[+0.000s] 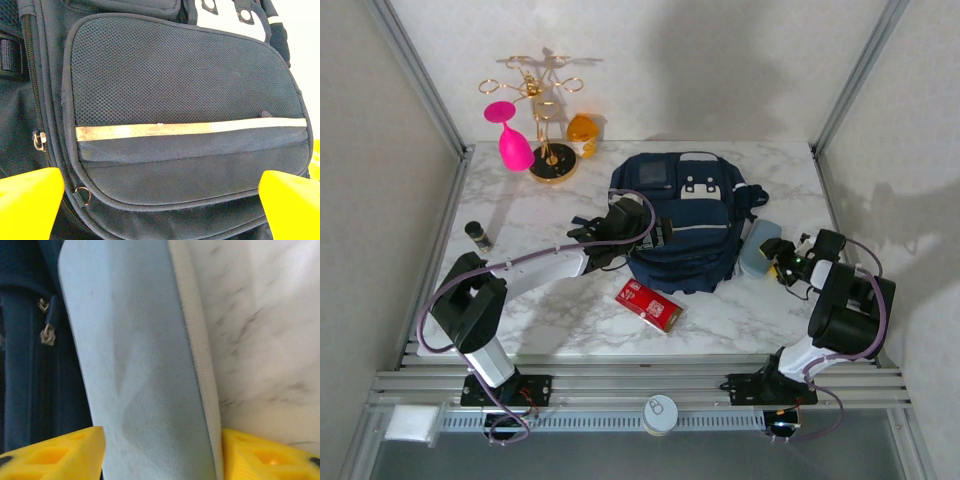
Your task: Pack books, pencil case, and school supplies into a backpack
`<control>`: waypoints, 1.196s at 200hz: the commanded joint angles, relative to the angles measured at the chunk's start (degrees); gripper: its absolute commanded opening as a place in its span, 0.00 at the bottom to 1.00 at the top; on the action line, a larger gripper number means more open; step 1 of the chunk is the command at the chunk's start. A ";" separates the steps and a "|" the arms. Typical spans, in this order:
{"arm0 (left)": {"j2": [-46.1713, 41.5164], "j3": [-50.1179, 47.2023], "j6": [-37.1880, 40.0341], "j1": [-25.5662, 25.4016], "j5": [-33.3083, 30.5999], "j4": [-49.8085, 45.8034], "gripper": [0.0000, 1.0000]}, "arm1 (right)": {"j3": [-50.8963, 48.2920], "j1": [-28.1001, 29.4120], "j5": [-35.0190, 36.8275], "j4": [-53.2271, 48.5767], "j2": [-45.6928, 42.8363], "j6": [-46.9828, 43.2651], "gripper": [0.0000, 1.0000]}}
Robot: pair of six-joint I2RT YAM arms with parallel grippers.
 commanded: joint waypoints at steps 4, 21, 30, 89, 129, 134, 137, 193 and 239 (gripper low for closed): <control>1.20 2.00 0.66 0.59 0.76 -0.91 0.99 | -1.59 0.23 -5.52 4.76 -2.66 2.65 0.54; 1.29 2.09 0.88 0.68 0.76 -0.88 0.99 | -2.83 0.28 -7.26 7.07 -4.40 3.30 0.50; 1.31 2.09 1.01 0.69 0.76 -0.92 0.99 | -3.09 0.31 -8.12 7.81 -4.55 3.54 0.49; 0.80 2.52 1.97 0.69 0.34 -1.72 0.99 | -2.97 0.47 -7.00 8.11 -3.42 2.49 0.37; 0.11 2.26 2.68 0.69 -0.21 -2.51 0.99 | -2.14 0.29 -5.77 5.59 -4.46 0.95 0.25; -0.09 2.19 2.89 0.68 -0.01 -2.43 0.99 | -2.05 0.23 -5.67 5.30 -4.75 0.93 0.24; -0.23 2.12 3.06 0.69 -0.03 -2.36 0.99 | -1.98 0.23 -5.64 5.07 -4.99 0.97 0.24; -3.61 2.40 14.27 0.42 0.84 -2.90 0.99 | 2.39 -0.04 -2.30 -7.09 -11.80 -1.70 0.19; -3.70 6.33 32.30 -1.30 1.62 -9.86 0.97 | 5.20 0.22 2.08 -17.95 -21.40 -2.26 0.19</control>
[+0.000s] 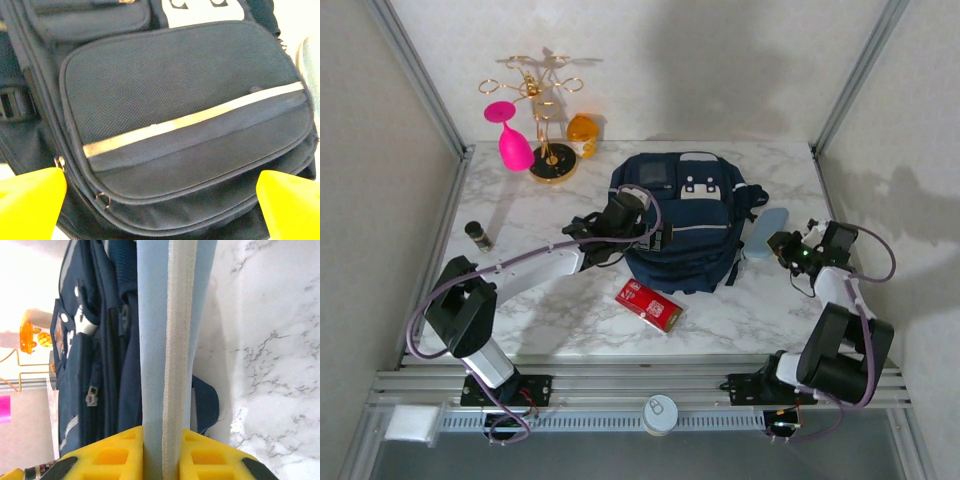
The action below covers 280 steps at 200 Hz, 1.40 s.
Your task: Pack books, pencil case, and school supplies into a backpack
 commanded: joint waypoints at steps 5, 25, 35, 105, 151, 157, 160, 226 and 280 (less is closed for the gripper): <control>-1.49 2.98 14.65 -1.23 1.15 -5.02 0.97 | 2.91 0.14 2.63 -9.00 -5.56 -1.13 0.19; -0.46 3.87 19.80 -1.38 3.86 -6.28 0.97 | 4.47 0.39 1.67 -12.25 -8.56 -0.69 0.19; 0.26 4.46 21.83 -1.41 3.98 -6.77 0.97 | 5.20 0.66 0.57 -13.33 -9.62 -0.35 0.19; 5.86 9.65 37.70 -2.80 6.72 -11.22 0.95 | 5.97 2.77 -6.76 -16.92 -12.67 1.65 0.20; 11.31 14.25 40.12 -5.71 9.89 -13.89 0.94 | 7.44 2.75 -5.40 -18.66 -12.53 -0.05 0.20; 11.91 14.23 40.30 -6.34 9.82 -13.68 0.94 | 7.54 2.69 -5.09 -18.75 -12.61 -0.07 0.20; 12.20 14.11 40.44 -6.61 9.93 -13.51 0.94 | 7.55 2.63 -4.87 -18.76 -12.62 -0.14 0.20; 17.18 14.58 39.49 -6.61 -0.97 -4.69 0.95 | 7.32 2.42 -4.43 -18.86 -12.25 -1.33 0.21; 20.81 19.22 37.64 -2.88 3.45 -5.28 0.92 | 7.64 1.98 -4.54 -19.62 -11.93 -2.52 0.21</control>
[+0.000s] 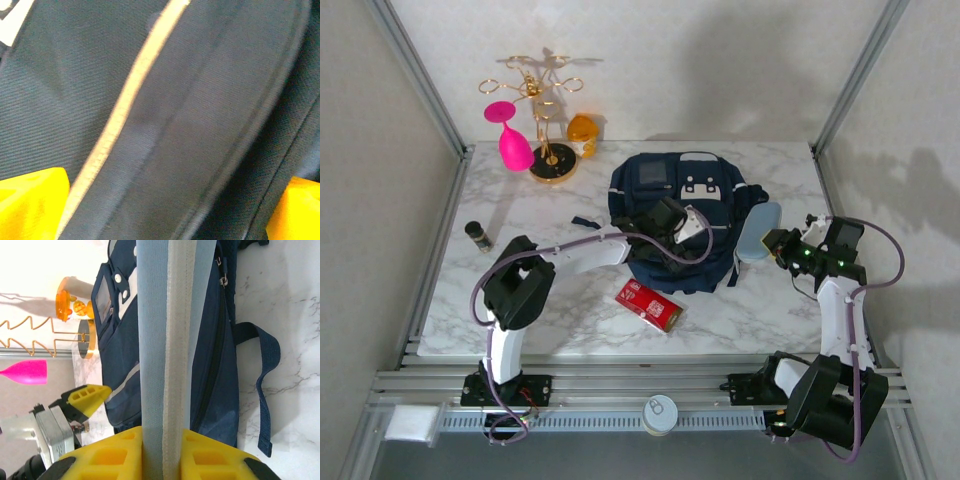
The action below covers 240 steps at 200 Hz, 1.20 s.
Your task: Pack books, pencil case, and school supplies into a backpack
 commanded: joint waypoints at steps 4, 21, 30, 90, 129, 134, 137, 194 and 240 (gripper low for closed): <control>1.89 3.00 -1.47 1.93 0.60 1.34 0.91 | 1.91 -0.37 -0.19 -0.96 0.09 -1.52 0.21; 3.18 3.94 -1.95 1.98 -1.42 1.16 0.86 | 2.13 -0.48 -0.83 -1.09 0.42 -1.56 0.21; 3.66 4.35 -2.82 1.98 -1.10 1.03 0.83 | 2.17 -0.47 -1.03 -1.21 0.35 -1.56 0.21; 3.53 4.75 -3.60 1.10 0.98 2.08 0.18 | 3.77 -0.40 -2.10 -2.83 1.02 -2.62 0.22; 1.47 7.96 -9.84 1.26 -2.17 2.22 0.00 | 5.73 -0.29 -2.41 -5.37 1.79 -3.83 0.22; 1.48 8.99 -11.05 1.35 -2.56 1.81 0.00 | 6.01 -0.26 -2.48 -5.67 1.92 -3.93 0.22; 1.39 9.50 -11.94 1.43 -2.70 1.51 0.00 | 6.16 -0.26 -2.50 -5.90 2.07 -3.91 0.22; -1.97 16.41 -26.76 1.45 -6.71 -0.27 0.00 | 6.96 2.47 -2.67 -4.22 3.56 -1.74 0.23; -2.55 18.49 -35.39 1.41 -3.98 0.78 0.00 | 1.48 12.38 -0.17 19.06 6.36 14.65 0.24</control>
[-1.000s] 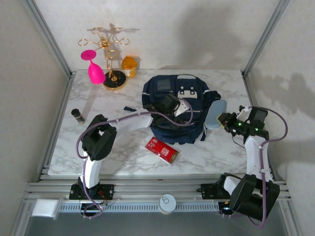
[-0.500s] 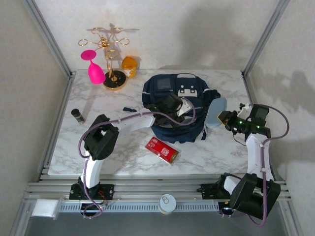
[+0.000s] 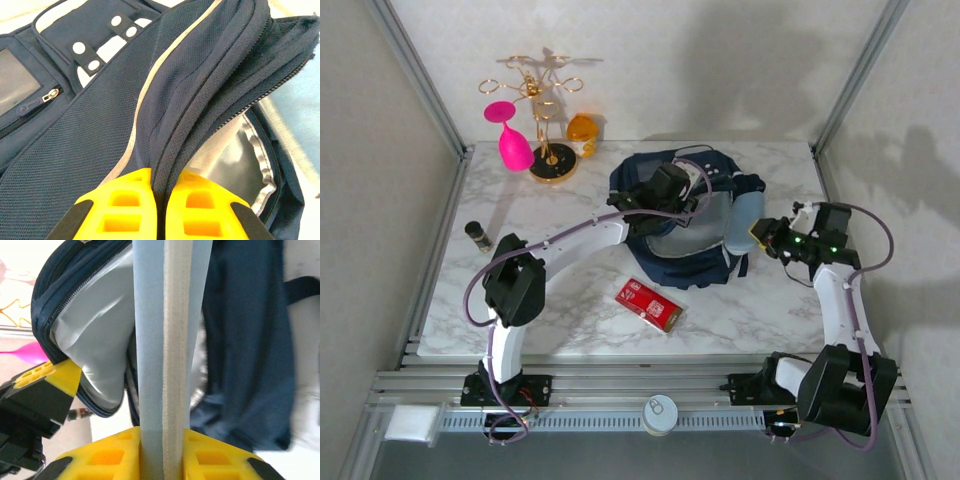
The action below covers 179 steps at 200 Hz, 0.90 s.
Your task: Pack books, pencil case, and school supplies into a backpack
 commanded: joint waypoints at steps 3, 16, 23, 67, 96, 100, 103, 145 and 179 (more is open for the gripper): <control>-3.51 3.94 -9.02 0.09 -0.75 2.30 0.00 | -2.84 5.08 0.79 17.25 2.16 11.43 0.24; -3.45 4.25 -10.76 0.08 -0.79 2.60 0.00 | -2.80 8.46 3.87 23.23 5.00 14.57 0.24; -3.45 4.59 -11.94 0.07 -0.84 2.42 0.00 | -2.43 10.06 4.72 26.54 7.11 16.03 0.24; -4.23 6.12 -18.89 -0.01 -1.37 2.68 0.00 | -5.03 17.54 19.55 44.41 16.61 27.74 0.27; -4.60 6.11 -22.13 -0.71 -0.58 4.78 0.00 | -4.14 22.89 26.89 52.13 22.93 29.73 0.28; -4.51 6.27 -22.51 -0.72 -0.51 4.81 0.00 | -3.76 23.57 27.42 52.74 23.98 29.91 0.28; -4.44 6.36 -22.83 -0.76 -0.49 4.81 0.00 | -3.37 24.03 27.91 53.04 24.68 29.92 0.29; -4.20 7.00 -23.69 -0.72 -3.03 3.81 0.00 | -2.44 26.81 31.58 52.82 26.96 25.97 0.47; -4.24 6.85 -22.51 -0.15 -3.48 2.87 0.00 | -4.35 25.99 30.61 45.23 21.52 20.33 0.63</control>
